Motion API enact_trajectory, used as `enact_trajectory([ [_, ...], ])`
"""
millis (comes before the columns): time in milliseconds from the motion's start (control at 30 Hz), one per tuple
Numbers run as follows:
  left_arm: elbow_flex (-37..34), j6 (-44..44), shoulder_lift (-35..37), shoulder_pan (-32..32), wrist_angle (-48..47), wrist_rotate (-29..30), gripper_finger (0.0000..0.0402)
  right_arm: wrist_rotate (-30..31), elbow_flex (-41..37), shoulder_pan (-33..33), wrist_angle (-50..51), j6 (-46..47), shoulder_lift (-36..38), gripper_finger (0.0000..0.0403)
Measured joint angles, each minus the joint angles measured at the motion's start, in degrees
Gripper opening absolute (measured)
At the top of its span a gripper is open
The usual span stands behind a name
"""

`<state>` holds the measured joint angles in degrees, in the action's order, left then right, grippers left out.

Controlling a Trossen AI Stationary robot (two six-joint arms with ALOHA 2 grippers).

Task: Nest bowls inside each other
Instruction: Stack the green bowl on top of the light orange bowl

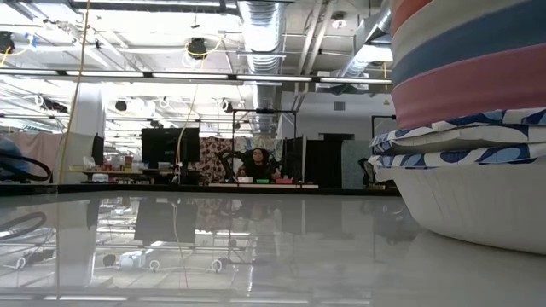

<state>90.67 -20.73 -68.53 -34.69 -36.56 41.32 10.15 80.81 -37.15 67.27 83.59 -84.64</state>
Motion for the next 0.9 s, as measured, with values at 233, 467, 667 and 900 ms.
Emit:
enact_trajectory([
  [233,0.00,-0.04,0.04,-0.77,0.00,1.05,0.0220,2.02,-0.01,-0.04,-0.06,-0.37,0.00,0.0167],
  [467,0.00,1.13,0.06,-2.58,0.49,-0.44,0.0220,12.49,0.00,-3.01,0.14,0.98,4.43,0.0178],
  [667,0.00,3.57,0.06,-4.54,0.48,0.97,0.0220,26.61,0.00,-8.40,-3.14,-0.99,6.46,0.0169],
  [900,0.00,3.95,0.37,-6.58,0.47,5.07,0.0220,26.59,-2.93,-9.56,-3.60,-0.64,6.70,0.0131],
])
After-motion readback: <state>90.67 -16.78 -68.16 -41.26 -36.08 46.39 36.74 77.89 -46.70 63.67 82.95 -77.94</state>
